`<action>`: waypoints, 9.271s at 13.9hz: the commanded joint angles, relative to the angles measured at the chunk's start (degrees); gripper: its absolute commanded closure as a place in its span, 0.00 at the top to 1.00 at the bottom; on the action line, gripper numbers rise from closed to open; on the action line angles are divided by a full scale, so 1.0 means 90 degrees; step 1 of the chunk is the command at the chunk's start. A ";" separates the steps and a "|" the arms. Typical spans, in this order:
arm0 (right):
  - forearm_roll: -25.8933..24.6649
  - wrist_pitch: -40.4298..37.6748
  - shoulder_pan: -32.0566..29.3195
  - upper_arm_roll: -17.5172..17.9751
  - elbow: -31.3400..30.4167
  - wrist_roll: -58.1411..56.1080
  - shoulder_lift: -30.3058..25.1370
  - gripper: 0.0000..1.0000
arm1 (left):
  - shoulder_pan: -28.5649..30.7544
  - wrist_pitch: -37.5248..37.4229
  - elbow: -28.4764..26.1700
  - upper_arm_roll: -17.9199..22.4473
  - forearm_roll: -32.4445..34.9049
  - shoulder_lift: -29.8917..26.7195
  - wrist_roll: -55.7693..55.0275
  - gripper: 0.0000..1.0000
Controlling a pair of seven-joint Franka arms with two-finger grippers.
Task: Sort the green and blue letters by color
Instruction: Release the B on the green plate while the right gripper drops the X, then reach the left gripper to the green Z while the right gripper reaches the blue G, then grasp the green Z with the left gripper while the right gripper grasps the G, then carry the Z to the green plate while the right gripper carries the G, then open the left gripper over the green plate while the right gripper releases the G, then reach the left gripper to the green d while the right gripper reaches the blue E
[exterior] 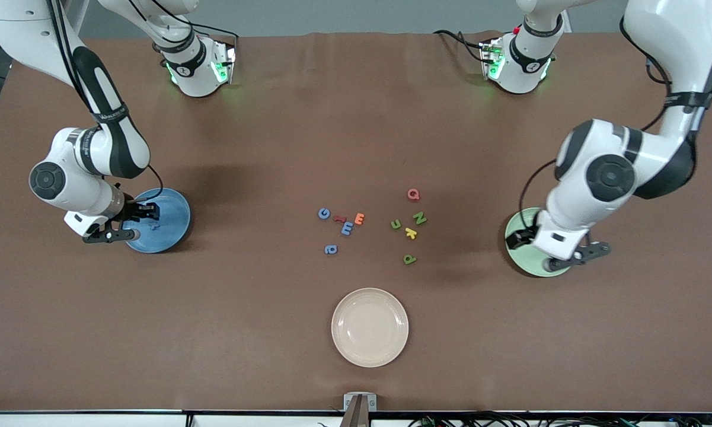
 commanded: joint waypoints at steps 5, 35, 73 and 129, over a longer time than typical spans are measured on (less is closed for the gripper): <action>0.0190 -0.0173 0.1142 0.0127 -0.0082 0.1907 -0.0325 1.00 | -0.1091 0.0629 -0.0293 -0.0487 0.0125 0.0527 -0.2062 1.00; 0.0464 0.0479 0.5589 -0.0028 0.2095 0.7156 0.2008 1.00 | -0.1435 0.1637 -0.0606 -0.0458 0.1629 0.2286 -0.4654 0.54; -0.0015 0.0440 0.5354 -0.0058 0.2506 0.7606 0.2194 0.03 | 0.0908 -0.0111 0.0351 -0.0478 0.1521 0.1143 -0.0856 0.00; 0.1108 -0.0634 0.5315 -0.0049 0.4751 0.6854 0.3053 0.85 | 0.1515 0.0017 -0.0050 -0.1648 0.1521 0.1534 -0.0472 1.00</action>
